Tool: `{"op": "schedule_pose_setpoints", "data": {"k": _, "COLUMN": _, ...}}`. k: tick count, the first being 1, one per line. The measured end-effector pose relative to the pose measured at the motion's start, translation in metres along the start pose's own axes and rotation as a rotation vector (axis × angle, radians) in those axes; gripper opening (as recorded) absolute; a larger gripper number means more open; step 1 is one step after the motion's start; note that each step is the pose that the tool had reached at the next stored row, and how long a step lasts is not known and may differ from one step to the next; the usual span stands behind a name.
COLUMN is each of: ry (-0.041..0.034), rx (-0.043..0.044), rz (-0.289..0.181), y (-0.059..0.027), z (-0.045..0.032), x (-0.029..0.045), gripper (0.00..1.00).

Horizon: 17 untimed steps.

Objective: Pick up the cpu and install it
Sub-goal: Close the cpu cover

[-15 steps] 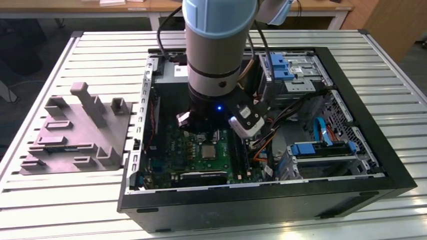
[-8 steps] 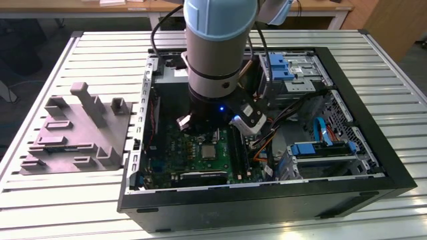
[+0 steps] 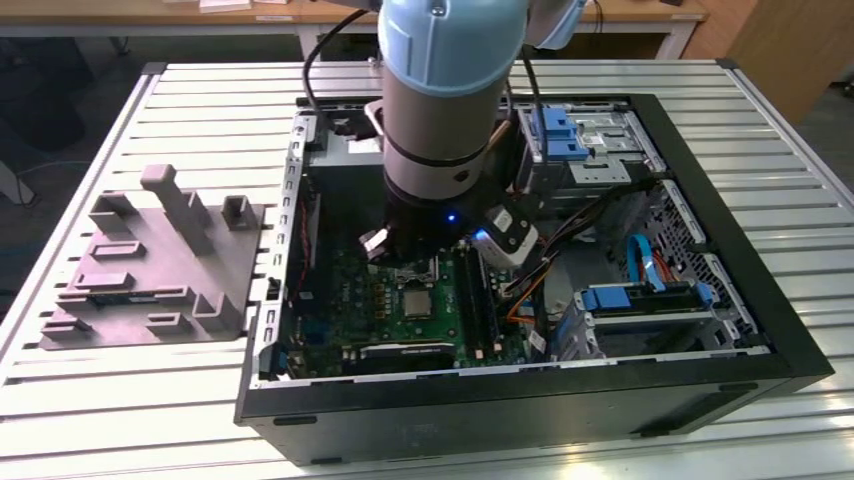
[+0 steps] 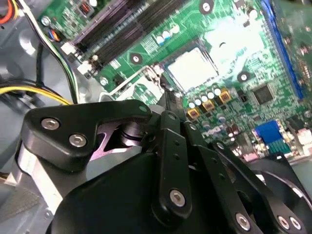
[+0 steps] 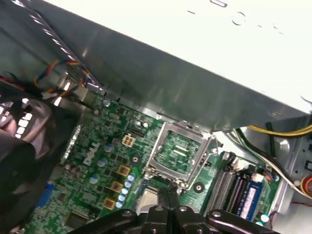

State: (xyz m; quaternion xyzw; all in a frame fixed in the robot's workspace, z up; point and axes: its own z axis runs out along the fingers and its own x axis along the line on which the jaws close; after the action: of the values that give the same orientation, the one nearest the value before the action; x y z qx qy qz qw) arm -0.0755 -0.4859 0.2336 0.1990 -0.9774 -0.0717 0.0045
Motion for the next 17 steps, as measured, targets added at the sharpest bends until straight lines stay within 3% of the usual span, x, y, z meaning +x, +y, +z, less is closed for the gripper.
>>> {"op": "schedule_pose_setpoints", "data": {"k": 6, "ry": 0.0029, "rx": -0.0004, "rz": -0.02, "y": -0.0046, "z": 0.0032, "x": -0.0102, "gripper": 0.11}}
{"op": "schedule_pose_setpoints", "data": {"k": 13, "ry": 0.0176, "rx": -0.0026, "rz": -0.123, "y": -0.0052, "z": 0.0047, "x": -0.011, "gripper": 0.11}}
{"op": "schedule_pose_setpoints", "data": {"k": 17, "ry": 0.0172, "rx": -0.0037, "rz": -0.125, "y": -0.0066, "z": 0.0049, "x": -0.015, "gripper": 0.11}}
